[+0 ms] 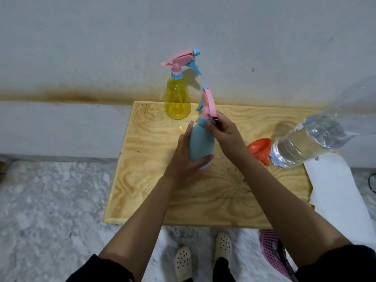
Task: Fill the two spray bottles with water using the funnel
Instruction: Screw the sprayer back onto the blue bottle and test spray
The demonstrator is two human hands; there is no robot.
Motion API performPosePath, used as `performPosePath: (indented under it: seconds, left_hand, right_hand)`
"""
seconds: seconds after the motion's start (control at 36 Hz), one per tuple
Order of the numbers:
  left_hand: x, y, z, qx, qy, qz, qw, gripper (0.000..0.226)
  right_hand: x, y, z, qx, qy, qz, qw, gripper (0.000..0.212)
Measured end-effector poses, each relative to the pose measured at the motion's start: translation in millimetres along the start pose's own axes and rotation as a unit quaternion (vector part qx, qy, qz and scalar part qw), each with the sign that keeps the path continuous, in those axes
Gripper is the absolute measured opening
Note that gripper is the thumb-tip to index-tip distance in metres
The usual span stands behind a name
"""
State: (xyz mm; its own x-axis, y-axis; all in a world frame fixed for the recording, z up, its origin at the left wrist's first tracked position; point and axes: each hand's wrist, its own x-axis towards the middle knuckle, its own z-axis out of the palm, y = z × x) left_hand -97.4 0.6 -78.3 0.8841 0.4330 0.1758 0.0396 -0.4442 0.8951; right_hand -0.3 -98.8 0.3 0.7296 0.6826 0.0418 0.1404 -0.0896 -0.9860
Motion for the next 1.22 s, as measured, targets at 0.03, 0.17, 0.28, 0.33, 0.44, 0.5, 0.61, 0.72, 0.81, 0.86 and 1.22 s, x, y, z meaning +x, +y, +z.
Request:
performPosePath:
  seconds: [0.03, 0.17, 0.28, 0.33, 0.44, 0.5, 0.61, 0.72, 0.81, 0.86, 1.22]
  left_hand:
    - [0.1, 3.6, -0.4, -0.004, -0.005, 0.004, 1.0, 0.099]
    - [-2.3, 29.3, -11.2, -0.024, -0.021, 0.018, 0.999, 0.092]
    - [-4.7, 50.4, -20.9, -0.028, -0.015, 0.024, 0.999, 0.085]
    - [-5.0, 58.1, -24.5, -0.028, -0.011, 0.021, 0.999, 0.086]
    - [-10.4, 72.9, -30.5, -0.042, -0.015, 0.019, 0.999, 0.085]
    - [-14.1, 80.9, -32.0, -0.056, -0.009, 0.02, 0.998, 0.083]
    - [-18.8, 99.6, -29.9, -0.096, 0.004, 0.005, 0.995, 0.081]
    - [-22.6, 108.5, -25.8, -0.108, 0.022, -0.009, 0.994, 0.084]
    - [-26.1, 115.0, -21.2, -0.084, 0.035, -0.012, 0.996, 0.085]
    - [-28.4, 121.8, -17.7, -0.06, 0.045, -0.011, 0.997, 0.085]
    - [-37.9, 149.2, 4.7, -0.034, 0.131, 0.004, 0.991, 0.084]
  right_hand:
    - [0.6, -3.1, -2.5, 0.005, -0.008, 0.001, 1.0, 0.035]
    - [5.4, -19.8, -17.2, 0.056, -0.048, 0.013, 0.997, 0.027]
    - [5.9, -37.4, -28.9, 0.086, -0.081, 0.014, 0.993, 0.023]
    - [5.2, -48.3, -31.7, 0.08, -0.086, 0.006, 0.993, 0.024]
    - [-0.7, -65.9, -33.2, 0.038, -0.085, -0.007, 0.996, 0.021]
    - [-6.1, -70.6, -31.4, 0.032, -0.061, -0.013, 0.998, 0.018]
    - [-18.7, -80.5, -21.0, 0.069, 0.023, -0.015, 0.997, 0.024]
    - [-30.0, -93.3, -14.4, 0.109, 0.016, 0.002, 0.994, 0.025]
    - [-35.2, -101.2, -14.6, 0.148, 0.047, 0.004, 0.988, 0.029]
    - [-37.1, -106.6, -15.3, 0.164, 0.071, 0.005, 0.984, 0.024]
    - [-45.0, -114.2, -31.9, 0.173, 0.015, -0.012, 0.985, 0.016]
